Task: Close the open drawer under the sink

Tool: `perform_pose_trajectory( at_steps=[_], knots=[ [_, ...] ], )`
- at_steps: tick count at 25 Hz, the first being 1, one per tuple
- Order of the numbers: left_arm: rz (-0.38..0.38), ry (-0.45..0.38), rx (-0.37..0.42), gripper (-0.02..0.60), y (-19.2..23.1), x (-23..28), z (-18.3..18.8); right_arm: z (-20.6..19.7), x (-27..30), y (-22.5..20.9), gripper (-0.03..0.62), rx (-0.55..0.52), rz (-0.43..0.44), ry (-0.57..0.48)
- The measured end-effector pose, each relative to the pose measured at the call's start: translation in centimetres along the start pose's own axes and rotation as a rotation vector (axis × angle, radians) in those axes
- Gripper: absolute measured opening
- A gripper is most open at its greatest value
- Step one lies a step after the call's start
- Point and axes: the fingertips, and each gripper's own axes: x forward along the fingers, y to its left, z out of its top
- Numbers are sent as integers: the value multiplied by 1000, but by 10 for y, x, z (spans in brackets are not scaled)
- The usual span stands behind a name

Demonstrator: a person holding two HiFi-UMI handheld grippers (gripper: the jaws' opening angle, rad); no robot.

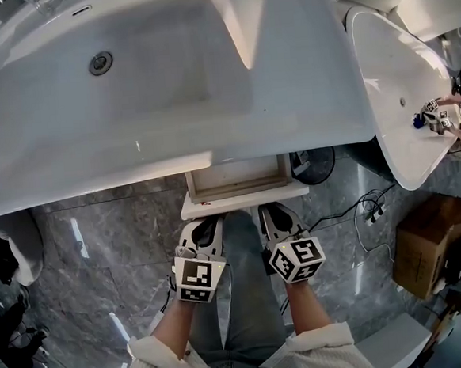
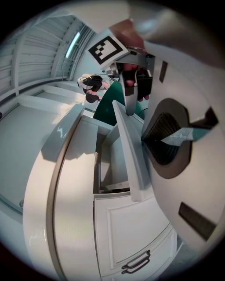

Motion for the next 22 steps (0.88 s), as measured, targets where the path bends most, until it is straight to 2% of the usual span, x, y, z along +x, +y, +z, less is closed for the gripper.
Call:
perform_pose_trajectory(
  at_steps=[11, 22],
  knots=[
    [12, -22, -2, 15, 3, 4, 11, 10, 4, -1, 11, -16, -45, -12],
    [24, -48, 10, 15, 21, 15, 32, 29, 25, 1, 11, -18, -42, -32]
  ],
)
